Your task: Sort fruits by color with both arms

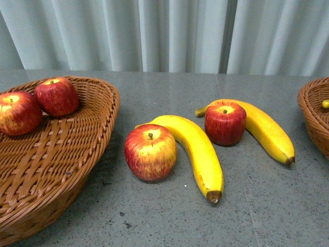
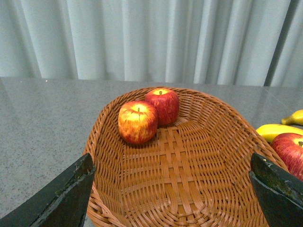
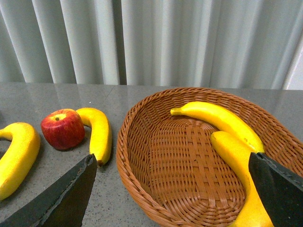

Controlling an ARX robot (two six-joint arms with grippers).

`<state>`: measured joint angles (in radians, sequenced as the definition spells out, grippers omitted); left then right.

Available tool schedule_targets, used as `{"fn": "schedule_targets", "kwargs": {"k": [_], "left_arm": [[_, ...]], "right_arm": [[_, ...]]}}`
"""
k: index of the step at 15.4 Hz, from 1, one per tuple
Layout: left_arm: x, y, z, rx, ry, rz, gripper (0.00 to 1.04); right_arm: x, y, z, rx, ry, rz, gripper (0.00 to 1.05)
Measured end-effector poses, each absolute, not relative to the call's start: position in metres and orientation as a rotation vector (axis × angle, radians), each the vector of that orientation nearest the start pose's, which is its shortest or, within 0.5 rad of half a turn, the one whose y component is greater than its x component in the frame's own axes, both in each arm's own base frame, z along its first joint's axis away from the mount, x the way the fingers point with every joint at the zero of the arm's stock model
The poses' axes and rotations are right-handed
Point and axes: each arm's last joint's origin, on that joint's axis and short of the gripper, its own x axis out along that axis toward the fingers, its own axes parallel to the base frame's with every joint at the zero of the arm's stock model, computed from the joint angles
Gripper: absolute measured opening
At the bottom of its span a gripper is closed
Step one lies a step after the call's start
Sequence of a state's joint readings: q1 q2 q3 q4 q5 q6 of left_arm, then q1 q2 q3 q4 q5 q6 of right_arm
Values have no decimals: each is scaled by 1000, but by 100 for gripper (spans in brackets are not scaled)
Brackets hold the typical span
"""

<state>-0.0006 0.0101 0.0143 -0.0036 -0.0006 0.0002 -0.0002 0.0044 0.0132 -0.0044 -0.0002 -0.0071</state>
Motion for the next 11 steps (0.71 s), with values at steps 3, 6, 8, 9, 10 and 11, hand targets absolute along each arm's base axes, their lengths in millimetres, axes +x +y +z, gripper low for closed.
{"fn": "schedule_targets", "kwargs": {"k": [3,6,8,9,10,11], "left_arm": [[97,0,167,0,-1,0,98],[97,0,167,0,-1,0,98],[97,0,167,0,0,0,98],[97,0,167,0,-1,0,98],[97,0,167,0,0,0,98],[97,0,167,0,-1,0,98]], "right_arm": [[97,0,167,-7,-4,0,98],[97,0,167,-7,-4,0,98],[97,0,167,-7,-4,0,98],[97,0,167,-7,-4,0,98],[97,0,167,-7,-4,0,98],[97,0,167,-7,-4,0,98]]}}
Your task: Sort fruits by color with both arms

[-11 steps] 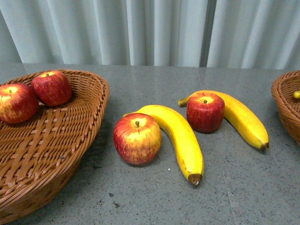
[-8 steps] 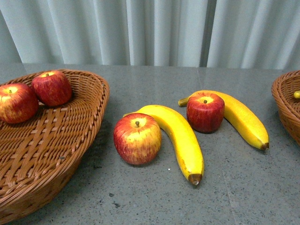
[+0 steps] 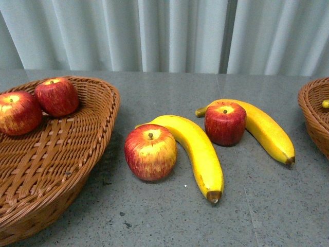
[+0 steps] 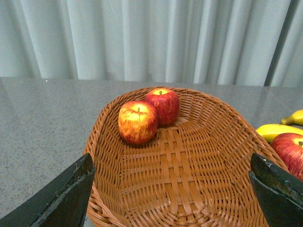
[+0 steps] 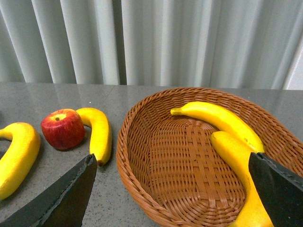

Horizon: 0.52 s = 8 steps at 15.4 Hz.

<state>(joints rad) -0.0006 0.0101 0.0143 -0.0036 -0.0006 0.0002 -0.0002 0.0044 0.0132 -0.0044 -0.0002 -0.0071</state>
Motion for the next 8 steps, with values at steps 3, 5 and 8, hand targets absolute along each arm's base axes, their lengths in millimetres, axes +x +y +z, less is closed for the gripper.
{"fn": "schedule_targets", "kwargs": {"k": [3,5,8], "left_arm": [[97,0,167,0,-1,0,98],[97,0,167,0,-1,0,98],[97,0,166,-9,41,17,98]], "right_arm": [[97,0,167,-7,-4,0,98],[97,0,167,-7,-4,0,98],[97,0,167,-7,-4,0,98]]}}
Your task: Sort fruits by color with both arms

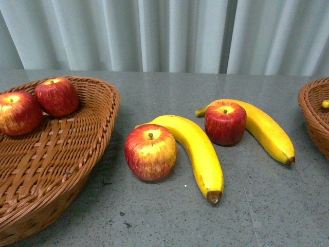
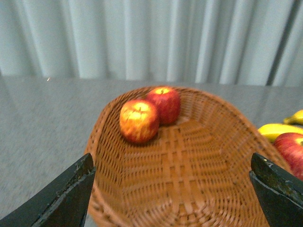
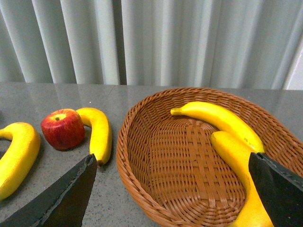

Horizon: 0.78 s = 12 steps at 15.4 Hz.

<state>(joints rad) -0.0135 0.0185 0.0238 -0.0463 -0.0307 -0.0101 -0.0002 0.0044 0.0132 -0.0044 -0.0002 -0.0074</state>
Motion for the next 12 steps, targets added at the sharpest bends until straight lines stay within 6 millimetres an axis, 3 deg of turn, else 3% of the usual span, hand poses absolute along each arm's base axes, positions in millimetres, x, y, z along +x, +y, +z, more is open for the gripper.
{"fn": "schedule_targets", "kwargs": {"k": [2,6,9,12], "left_arm": [[100,-1,166,-36,274,166,98],[103,3,169,-55,253,212,98],[120,13,198,-55,144,194,98],[154,21,224,-3,90,129,98]], "right_arm": [[97,0,167,-7,-5,0,98],[97,0,167,-7,-3,0,98],[97,0,167,-7,-4,0,98],[97,0,167,-7,-4,0,98]]}}
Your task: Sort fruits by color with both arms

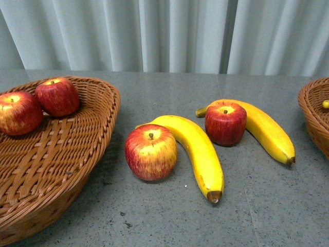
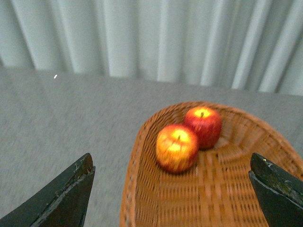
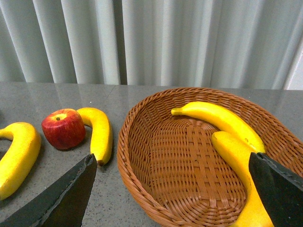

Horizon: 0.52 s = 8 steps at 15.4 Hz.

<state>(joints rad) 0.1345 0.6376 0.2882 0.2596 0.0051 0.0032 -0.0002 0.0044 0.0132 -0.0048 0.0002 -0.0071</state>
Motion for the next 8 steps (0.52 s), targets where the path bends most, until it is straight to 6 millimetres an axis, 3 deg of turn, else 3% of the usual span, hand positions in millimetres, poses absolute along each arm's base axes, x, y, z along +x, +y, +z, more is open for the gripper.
{"fn": "schedule_targets", "kwargs": {"k": [1,2,5,8], "left_arm": [[220,17,262,71,71,28,98],[260,-6,264,111,152,-112,98],[294,-39,264,167,200,-251,98],[302,-88,250,211,280,-446,98]], "right_arm": [[97,0,167,-7,-4,0,98],[97,0,167,-7,-4,0,98],[97,0,167,-7,-4,0,98],[97,0,167,-7,-4,0,98]]}}
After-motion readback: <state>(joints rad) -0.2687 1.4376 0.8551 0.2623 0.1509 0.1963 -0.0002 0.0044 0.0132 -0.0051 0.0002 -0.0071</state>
